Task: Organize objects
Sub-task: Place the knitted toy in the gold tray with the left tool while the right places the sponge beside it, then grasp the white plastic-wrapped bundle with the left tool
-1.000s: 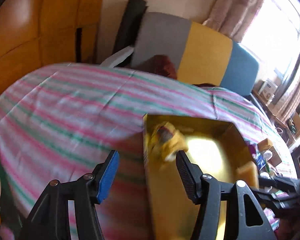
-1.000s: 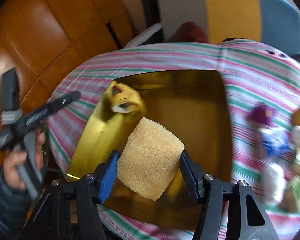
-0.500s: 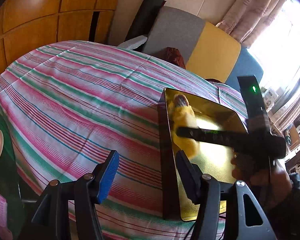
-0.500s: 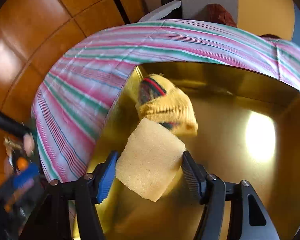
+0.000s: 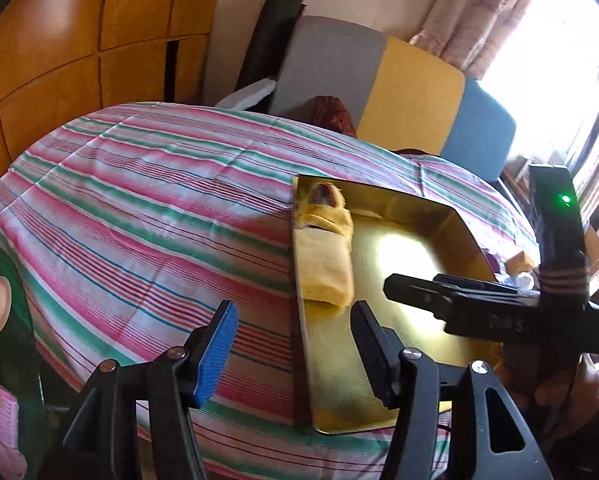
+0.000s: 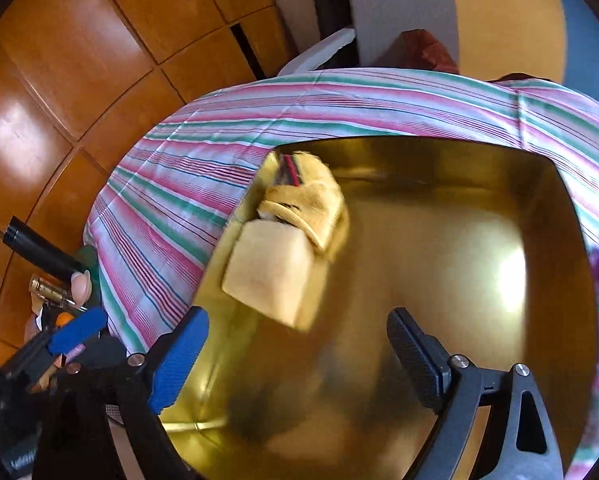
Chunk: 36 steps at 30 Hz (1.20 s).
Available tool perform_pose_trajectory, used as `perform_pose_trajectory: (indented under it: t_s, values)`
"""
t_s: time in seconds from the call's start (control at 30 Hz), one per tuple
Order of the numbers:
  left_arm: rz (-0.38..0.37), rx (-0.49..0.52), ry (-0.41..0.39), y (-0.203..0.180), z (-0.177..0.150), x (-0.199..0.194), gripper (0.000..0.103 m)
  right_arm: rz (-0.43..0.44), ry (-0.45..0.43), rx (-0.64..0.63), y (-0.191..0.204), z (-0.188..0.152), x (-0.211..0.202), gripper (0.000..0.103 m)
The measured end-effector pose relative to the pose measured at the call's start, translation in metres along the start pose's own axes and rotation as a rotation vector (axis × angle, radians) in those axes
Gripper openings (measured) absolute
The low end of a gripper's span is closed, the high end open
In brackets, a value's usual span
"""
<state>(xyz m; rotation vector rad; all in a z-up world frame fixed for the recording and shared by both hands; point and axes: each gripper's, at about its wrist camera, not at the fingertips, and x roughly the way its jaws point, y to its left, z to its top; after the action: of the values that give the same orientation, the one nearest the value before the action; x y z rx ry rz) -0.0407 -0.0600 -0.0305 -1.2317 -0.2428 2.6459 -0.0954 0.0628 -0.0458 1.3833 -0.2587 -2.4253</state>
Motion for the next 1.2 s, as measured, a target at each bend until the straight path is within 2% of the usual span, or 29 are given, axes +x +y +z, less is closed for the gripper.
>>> perform_pose_trajectory:
  t_s: [0.23,0.37,0.57,0.7,0.9,1.03,1.13,1.2]
  values:
    - [-0.030,0.106,0.001,-0.039,-0.005,-0.004,0.059,-0.021,-0.055,0.072,-0.035,-0.029,-0.044,0.096]
    - [-0.065,0.144,0.031,-0.061,-0.010,0.002,0.059,-0.054,-0.085,0.124,-0.063,-0.045,-0.071,0.097]
    - [-0.151,0.185,0.096,-0.093,-0.016,0.012,0.059,-0.121,-0.138,0.247,-0.124,-0.070,-0.120,0.099]
    - [-0.198,0.257,0.112,-0.124,-0.018,0.014,0.059,-0.215,-0.208,0.361,-0.180,-0.086,-0.166,0.100]
    - [-0.299,0.382,0.153,-0.184,-0.023,0.020,0.059,-0.380,-0.291,0.579,-0.265,-0.121,-0.237,0.101]
    - [-0.381,0.461,0.199,-0.234,-0.028,0.028,0.059,-0.472,-0.316,0.671,-0.302,-0.146,-0.264,0.102]
    - [-0.430,0.522,0.241,-0.273,-0.034,0.038,0.057,-0.485,-0.334,0.729,-0.325,-0.166,-0.273,0.102]
    - [-0.450,0.529,0.291,-0.300,-0.036,0.053,0.052,-0.418,-0.359,0.789,-0.336,-0.174,-0.276,0.102]
